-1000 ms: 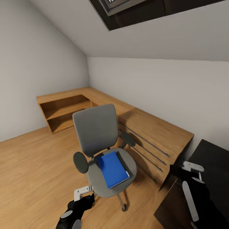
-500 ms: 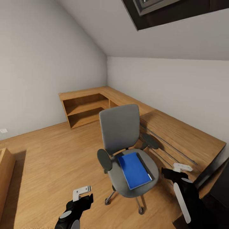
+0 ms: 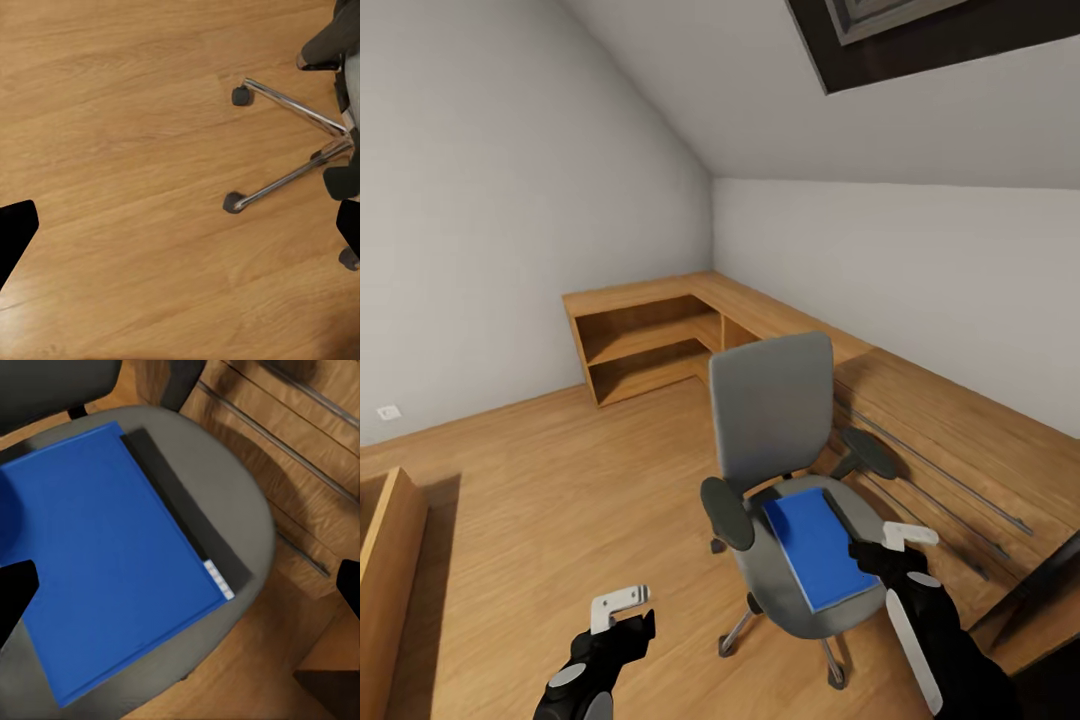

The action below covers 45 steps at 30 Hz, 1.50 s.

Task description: In the bedroom, organize the workspace by keeping the computer under the desk, ensuring the monitor is on the desk, placing the keyboard on the desk next to the monitor, placing the mouse on the desk next to the keyboard, moving the folder from the swivel chair onto the desk next to the mouse, stacking the notebook on top of the folder with the pen on top of the notebook, and positioning the swivel chair next to the desk.

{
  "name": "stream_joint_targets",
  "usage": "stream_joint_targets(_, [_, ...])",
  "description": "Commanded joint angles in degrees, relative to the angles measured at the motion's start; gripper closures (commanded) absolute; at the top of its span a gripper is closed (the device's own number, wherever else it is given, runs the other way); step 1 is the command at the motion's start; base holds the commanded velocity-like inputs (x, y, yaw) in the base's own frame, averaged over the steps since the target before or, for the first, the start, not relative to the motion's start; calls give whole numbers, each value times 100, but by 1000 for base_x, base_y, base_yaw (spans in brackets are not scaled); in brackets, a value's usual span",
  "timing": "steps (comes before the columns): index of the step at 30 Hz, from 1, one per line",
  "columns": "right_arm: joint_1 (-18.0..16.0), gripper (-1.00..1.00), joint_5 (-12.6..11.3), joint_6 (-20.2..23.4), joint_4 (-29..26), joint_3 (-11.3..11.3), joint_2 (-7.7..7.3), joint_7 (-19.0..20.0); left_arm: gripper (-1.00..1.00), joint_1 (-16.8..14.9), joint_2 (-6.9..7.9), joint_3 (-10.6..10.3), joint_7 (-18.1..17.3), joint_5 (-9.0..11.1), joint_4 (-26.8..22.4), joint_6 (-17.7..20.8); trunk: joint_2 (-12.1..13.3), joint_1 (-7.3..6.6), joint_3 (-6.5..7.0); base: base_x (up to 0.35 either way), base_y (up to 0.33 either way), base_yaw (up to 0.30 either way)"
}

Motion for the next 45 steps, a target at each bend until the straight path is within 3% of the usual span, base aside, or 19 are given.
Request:
stream_joint_targets(1, [-3,-100,-64,-91,15,12,0,-42,-100,-4,-5,-23,25,62,1,11,-4,2,-6,38,12,0])
stream_joint_targets(15, [-3,-100,-48,-235,278,105,3,-54,-100,-4,1,-27,48,62,-8,11,-4,2,-6,150,8,0])
stream_joint_targets(25, [-22,-100,-70,-1064,620,97,8,-132,-100,-4,1,34,63,69,-280,19,-4,2,-6,11,0,0])
stream_joint_targets(28, [-87,-100,-109,-1270,969,89,11,-138,-100,-4,3,51,66,70,-335,19,-124,68,-60,1,0,0])
stream_joint_targets(33, [-626,-100,-233,-1747,1787,80,4,-108,-100,-4,3,214,66,75,-388,23,-324,177,-149,0,0,0])
stream_joint_targets(39, [-1227,-100,-473,-1914,2529,76,-38,105,-100,-4,2,371,61,79,-440,27,-565,309,-257,0,0,0])
stream_joint_targets(45, [-1858,-100,-653,-1985,3436,57,-266,903,-100,-4,1,404,60,80,-458,30,-806,441,-365,0,0,0])
